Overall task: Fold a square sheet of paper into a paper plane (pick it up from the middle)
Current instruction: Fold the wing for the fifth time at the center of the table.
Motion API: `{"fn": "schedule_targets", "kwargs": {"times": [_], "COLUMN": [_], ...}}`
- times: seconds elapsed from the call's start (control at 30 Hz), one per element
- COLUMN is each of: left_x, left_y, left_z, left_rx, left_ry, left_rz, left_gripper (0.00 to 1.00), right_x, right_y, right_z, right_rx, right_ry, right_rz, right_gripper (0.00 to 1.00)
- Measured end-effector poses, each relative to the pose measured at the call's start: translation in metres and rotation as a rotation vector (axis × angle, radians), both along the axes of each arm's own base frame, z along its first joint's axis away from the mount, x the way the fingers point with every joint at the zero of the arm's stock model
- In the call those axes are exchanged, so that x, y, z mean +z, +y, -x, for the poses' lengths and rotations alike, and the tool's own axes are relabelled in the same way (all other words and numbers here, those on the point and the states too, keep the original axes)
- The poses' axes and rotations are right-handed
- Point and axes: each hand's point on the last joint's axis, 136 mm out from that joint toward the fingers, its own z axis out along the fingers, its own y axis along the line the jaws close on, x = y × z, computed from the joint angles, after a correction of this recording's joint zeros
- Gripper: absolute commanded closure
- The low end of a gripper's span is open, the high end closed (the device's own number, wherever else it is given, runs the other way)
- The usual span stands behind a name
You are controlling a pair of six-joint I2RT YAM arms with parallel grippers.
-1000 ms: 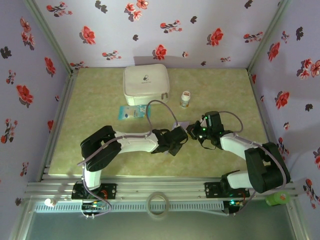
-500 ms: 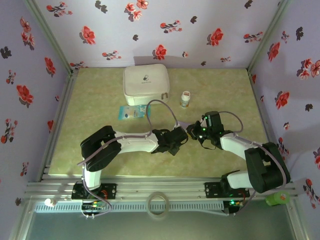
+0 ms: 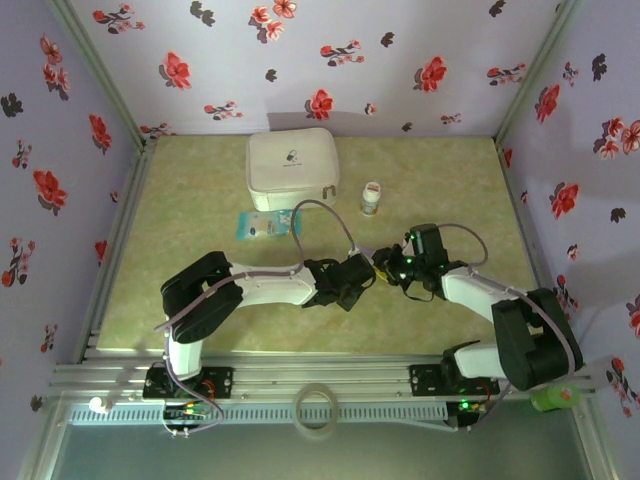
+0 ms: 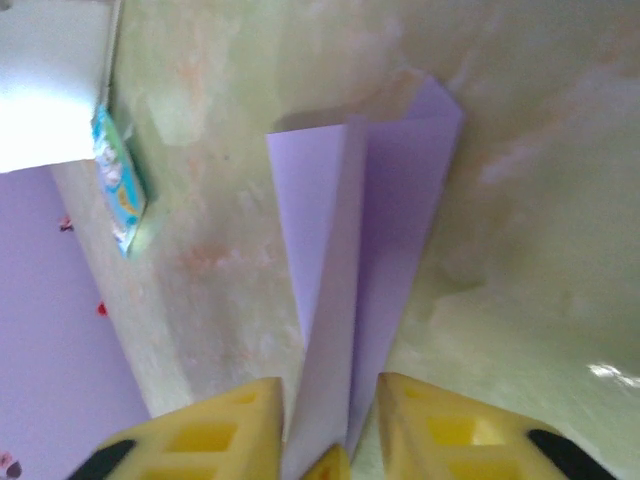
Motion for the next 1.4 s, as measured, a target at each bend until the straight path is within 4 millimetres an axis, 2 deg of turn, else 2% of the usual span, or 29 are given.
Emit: {"fn": "schedule_targets", "kwargs": {"times": [0.17, 0.37, 0.87, 1.1, 1.23, 1.4], "left_x": [-0.001, 0.009, 0.015, -0.002, -0.008, -0.013], "left_y": [0.002, 0.004, -0.012, -0.015, -0.015, -0.017], "left_z": [0.0, -0.009, -0.014, -0.008, -0.004, -0.001], "left_rx": [0.01, 0.034, 0.017, 0.015, 0.017, 0.012], "left_ry": [0.026, 0.111, 0.37, 0.449, 0.482, 0.507], "left_rz": [0.034, 0.155, 0.431, 0.437, 0.434, 0.439], "left_gripper": [0.99, 0.99, 1.0, 1.0, 1.0, 0.99], "right_x": [0.009, 0.022, 0.019, 0.014, 0.014, 0.012], "right_y": [-0.015, -0.028, -0.025, -0.021, -0.018, -0.013], "right_z": [0.005, 0.007, 0.013, 0.016, 0.014, 0.013], "right_rx": [-0.01, -0.038, -0.029, -0.021, -0.019, -0.008], "right_ry": [-0.03, -0.085, -0.096, -0.087, -0.085, -0.079], "right_rz": [0.098, 0.148, 0.115, 0.08, 0.066, 0.045], "right_gripper": [0.58, 0.55, 0.56, 0.58, 0.63, 0.76]}}
